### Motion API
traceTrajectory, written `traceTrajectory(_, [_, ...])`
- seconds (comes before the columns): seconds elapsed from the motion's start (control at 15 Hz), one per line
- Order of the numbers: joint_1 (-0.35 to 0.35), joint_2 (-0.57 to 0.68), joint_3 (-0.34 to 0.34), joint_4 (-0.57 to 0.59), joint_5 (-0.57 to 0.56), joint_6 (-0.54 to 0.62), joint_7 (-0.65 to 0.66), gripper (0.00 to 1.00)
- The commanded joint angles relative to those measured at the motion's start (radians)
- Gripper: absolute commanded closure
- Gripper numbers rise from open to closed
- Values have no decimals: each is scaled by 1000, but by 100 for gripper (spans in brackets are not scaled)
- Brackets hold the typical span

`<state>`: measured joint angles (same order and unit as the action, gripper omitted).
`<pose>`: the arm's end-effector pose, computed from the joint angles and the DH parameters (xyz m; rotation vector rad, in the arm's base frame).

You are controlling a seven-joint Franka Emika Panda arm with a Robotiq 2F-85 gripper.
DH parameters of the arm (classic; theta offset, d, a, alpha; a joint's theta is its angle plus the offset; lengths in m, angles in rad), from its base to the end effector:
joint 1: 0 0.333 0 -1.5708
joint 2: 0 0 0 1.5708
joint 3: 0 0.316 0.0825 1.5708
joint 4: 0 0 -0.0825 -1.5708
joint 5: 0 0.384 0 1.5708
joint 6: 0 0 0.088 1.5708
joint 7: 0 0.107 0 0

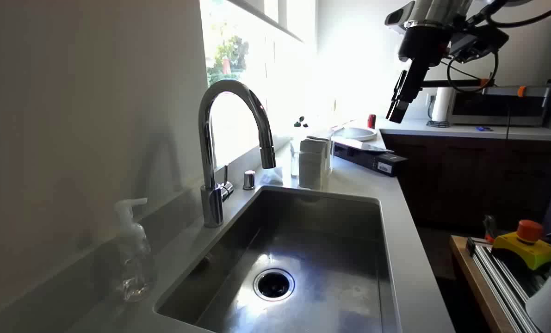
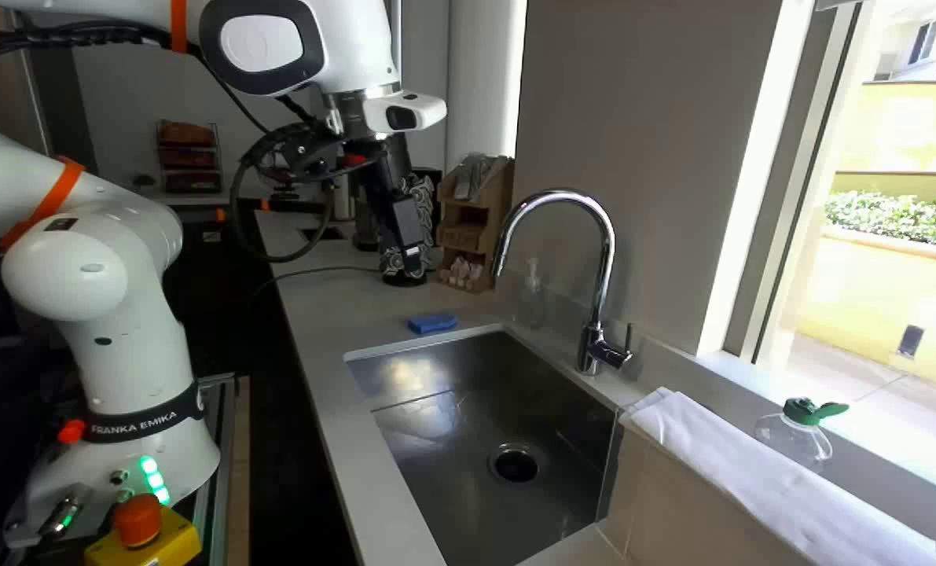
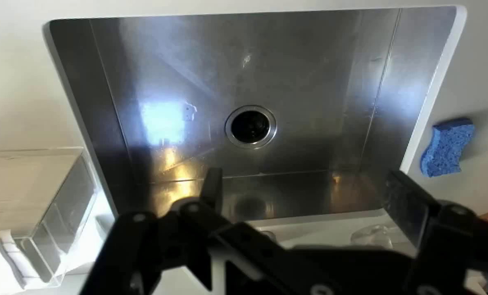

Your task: Put the sponge on the hole in the sink

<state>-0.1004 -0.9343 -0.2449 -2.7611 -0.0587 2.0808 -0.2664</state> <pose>0.2845 -0.1053 0.4805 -3.0390 -0.0264 -0.4107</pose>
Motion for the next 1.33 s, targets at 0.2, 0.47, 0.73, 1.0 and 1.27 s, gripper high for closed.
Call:
traceTrajectory(0.2, [-3, 5, 4, -2, 4, -3, -2, 0])
traceTrajectory(0.47, [-3, 6, 4, -3, 4, -3, -2, 0])
traceTrajectory(0.73, [78, 110, 13, 1, 64, 106, 0, 0])
traceTrajectory(1.0, [164, 257, 47, 7, 113, 249, -3, 0])
traceTrajectory(1.27, [193, 375, 120, 36, 129, 317, 46, 0])
